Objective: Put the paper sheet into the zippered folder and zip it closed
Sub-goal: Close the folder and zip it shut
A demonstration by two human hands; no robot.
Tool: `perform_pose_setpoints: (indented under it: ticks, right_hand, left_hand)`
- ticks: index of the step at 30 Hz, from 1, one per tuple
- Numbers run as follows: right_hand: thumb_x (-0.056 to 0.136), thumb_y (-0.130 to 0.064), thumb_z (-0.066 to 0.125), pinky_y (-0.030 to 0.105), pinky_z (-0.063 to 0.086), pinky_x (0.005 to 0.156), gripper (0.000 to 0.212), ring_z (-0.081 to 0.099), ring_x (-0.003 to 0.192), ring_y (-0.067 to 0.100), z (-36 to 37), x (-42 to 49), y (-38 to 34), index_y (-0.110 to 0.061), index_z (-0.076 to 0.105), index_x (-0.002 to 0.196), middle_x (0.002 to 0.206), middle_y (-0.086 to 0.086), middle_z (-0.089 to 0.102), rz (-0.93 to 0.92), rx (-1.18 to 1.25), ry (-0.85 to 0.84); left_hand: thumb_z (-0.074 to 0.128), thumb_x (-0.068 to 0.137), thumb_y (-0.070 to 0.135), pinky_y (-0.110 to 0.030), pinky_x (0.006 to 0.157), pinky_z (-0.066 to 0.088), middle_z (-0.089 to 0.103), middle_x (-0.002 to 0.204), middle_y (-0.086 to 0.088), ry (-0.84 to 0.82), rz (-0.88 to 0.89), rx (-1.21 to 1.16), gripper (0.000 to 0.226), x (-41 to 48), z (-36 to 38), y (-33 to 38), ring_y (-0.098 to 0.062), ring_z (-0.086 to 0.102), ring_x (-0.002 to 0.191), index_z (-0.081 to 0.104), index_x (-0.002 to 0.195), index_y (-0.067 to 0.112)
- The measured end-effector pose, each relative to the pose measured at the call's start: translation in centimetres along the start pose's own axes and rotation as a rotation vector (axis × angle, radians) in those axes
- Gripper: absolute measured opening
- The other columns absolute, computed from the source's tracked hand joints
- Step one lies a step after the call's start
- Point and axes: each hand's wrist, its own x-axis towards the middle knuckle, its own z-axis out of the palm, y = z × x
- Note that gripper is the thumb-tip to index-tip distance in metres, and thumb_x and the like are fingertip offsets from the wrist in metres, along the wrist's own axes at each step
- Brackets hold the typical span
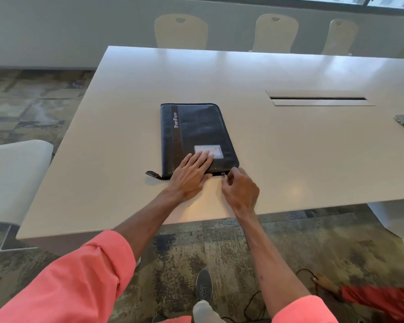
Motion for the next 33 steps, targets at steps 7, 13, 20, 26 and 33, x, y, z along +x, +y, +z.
perform_pose_setpoints:
  ticks: [7, 13, 20, 26, 33]
  right_hand:
    - [0.100, -0.031, 0.072, 0.027, 0.051, 0.056, 0.014, 0.061, 0.065, 0.012, -0.2, 1.2, 1.5, -0.020, 0.070, 0.092, 0.091, -0.006, 0.070, 0.050, -0.048, 0.052]
    - [0.101, -0.026, 0.071, 0.030, 0.055, 0.058, 0.012, 0.067, 0.067, 0.019, -0.1, 3.4, 2.5, -0.014, 0.071, 0.098, 0.098, -0.001, 0.073, 0.092, -0.048, 0.064]
    - [0.106, -0.031, 0.069, 0.030, 0.053, 0.062, 0.015, 0.072, 0.076, 0.024, 0.3, 6.0, 3.9, -0.016, 0.067, 0.103, 0.105, -0.003, 0.070, 0.013, -0.038, -0.002]
    - [0.107, -0.035, 0.067, 0.032, 0.052, 0.060, 0.017, 0.069, 0.077, 0.024, 0.6, 8.5, 4.8, -0.018, 0.067, 0.102, 0.106, -0.004, 0.069, -0.078, -0.042, -0.063]
    - [0.099, -0.029, 0.070, 0.032, 0.048, 0.069, 0.007, 0.064, 0.081, 0.017, -0.1, 11.5, 6.4, -0.029, 0.063, 0.098, 0.103, -0.013, 0.063, -0.192, 0.076, -0.262]
  left_hand:
    - [0.030, 0.118, 0.046, -0.050, 0.138, 0.018, 0.019, 0.183, -0.005, 0.049, 0.021, -0.004, 0.063, 0.0, 1.0, -0.5, -0.026, 0.017, 0.170, 0.014, 0.176, 0.026]
    - [0.029, 0.117, 0.045, -0.051, 0.137, 0.022, 0.028, 0.181, -0.005, 0.098, 0.042, 0.001, 0.061, -0.2, 1.4, -0.7, -0.027, 0.025, 0.168, 0.023, 0.175, 0.026]
    - [0.035, 0.118, 0.040, -0.052, 0.137, 0.022, 0.031, 0.179, -0.004, 0.137, 0.065, -0.020, 0.058, -0.2, 2.0, -1.1, -0.027, 0.026, 0.167, 0.025, 0.174, 0.027]
    - [0.035, 0.117, 0.043, -0.052, 0.137, 0.024, 0.035, 0.178, -0.003, 0.143, 0.086, -0.034, 0.059, 0.0, 1.9, -1.3, -0.028, 0.029, 0.166, 0.028, 0.173, 0.027]
    - [0.045, 0.111, 0.059, -0.046, 0.112, 0.049, 0.066, 0.143, 0.002, 0.239, -0.034, -0.230, 0.052, 3.9, -0.2, -0.8, -0.017, 0.055, 0.133, 0.065, 0.141, 0.022]
